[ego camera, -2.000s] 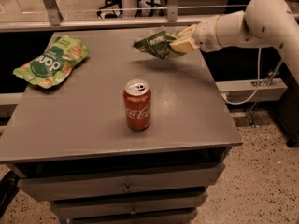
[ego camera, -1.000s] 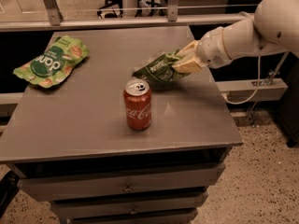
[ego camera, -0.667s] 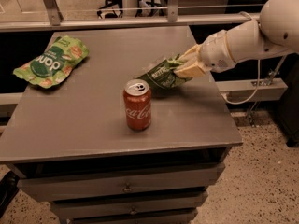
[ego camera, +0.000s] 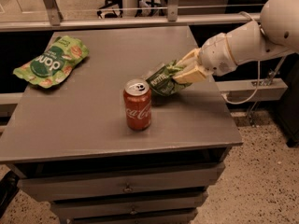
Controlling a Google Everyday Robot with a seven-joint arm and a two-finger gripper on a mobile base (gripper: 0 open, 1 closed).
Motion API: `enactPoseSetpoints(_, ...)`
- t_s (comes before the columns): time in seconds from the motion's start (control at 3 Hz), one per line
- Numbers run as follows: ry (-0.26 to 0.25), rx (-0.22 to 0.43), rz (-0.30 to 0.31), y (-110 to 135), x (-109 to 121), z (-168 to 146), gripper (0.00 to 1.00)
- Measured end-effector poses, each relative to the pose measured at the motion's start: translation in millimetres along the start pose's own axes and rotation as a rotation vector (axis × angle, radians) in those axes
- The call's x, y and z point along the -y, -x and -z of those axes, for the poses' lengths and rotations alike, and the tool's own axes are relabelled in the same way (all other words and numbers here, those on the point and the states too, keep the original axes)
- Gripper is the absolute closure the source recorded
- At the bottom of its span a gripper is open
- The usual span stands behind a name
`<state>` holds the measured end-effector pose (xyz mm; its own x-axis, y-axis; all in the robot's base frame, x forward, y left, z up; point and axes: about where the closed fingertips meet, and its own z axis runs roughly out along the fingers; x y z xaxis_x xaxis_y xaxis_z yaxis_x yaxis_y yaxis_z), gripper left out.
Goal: Move green jalapeno chip bag near coke can
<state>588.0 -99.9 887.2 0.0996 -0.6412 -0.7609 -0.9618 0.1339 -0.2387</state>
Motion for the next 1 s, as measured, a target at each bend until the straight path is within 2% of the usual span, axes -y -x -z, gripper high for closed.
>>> enactPoseSetpoints(0.33,0.029,0.003,0.022,3.0,-8.1,1.5,0.22)
enactPoseSetpoints(0.67,0.039,0.005,0.031,3.9,-10.9,2.3,0.01)
enactPoseSetpoints(1.0,0.038,0.005,0.034,4.0,-10.6,2.8,0.00)
